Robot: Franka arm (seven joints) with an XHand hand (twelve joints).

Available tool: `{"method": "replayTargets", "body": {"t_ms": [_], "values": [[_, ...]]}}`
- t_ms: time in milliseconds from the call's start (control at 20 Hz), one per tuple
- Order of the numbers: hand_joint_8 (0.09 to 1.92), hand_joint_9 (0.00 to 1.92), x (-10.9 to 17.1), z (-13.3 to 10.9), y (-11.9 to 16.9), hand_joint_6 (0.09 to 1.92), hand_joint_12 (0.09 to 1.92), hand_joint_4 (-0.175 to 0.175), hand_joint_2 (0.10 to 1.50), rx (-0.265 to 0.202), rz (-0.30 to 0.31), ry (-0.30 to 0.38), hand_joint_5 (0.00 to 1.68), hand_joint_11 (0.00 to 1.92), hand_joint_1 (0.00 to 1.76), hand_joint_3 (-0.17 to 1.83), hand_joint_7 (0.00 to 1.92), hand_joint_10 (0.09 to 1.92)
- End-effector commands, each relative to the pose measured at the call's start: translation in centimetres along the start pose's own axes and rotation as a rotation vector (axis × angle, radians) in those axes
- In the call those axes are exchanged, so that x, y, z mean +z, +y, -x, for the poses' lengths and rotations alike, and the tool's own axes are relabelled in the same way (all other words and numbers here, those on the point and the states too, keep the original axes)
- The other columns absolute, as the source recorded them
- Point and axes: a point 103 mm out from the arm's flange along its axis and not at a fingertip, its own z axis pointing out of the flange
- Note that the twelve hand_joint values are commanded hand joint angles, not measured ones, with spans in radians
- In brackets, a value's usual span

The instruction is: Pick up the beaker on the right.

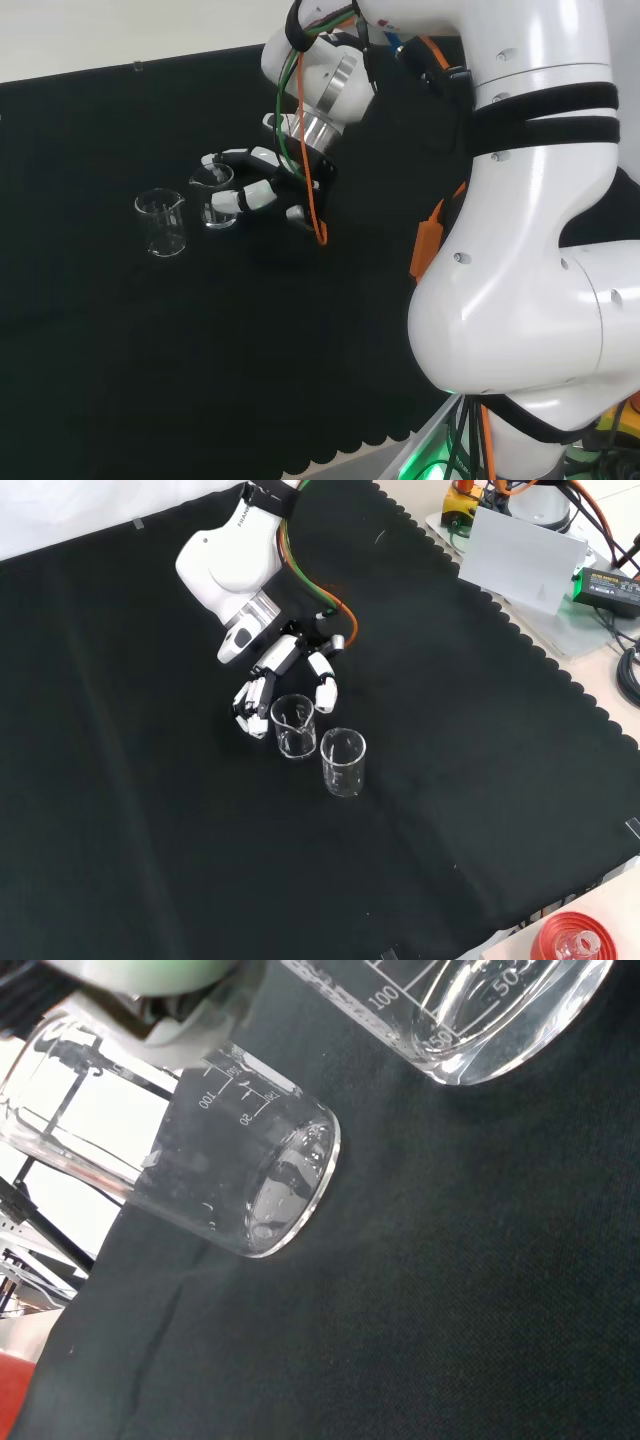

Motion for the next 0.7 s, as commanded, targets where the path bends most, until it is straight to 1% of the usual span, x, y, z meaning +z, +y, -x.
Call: {"method": "replayTargets", "body": {"t_ms": [50, 300, 700], "values": [[0.63, 0.41, 0.09, -0.08, 0.07, 0.09, 1.17, -0.065, 0.5, -0.002, 0.006, 0.006, 0.39, 0.0, 0.88, 0.67, 0.34, 0.65], [0.63, 0.41, 0.14, -0.15, 0.14, 0.09, 1.18, -0.065, 0.5, 0.002, 0.005, 0.008, 0.39, 0.0, 0.88, 0.67, 0.34, 0.65], [0.63, 0.42, 0.52, -0.27, 0.56, 0.09, 1.21, -0.062, 0.5, -0.007, 0.003, 0.013, 0.42, 0.0, 0.89, 0.67, 0.35, 0.65]]}}
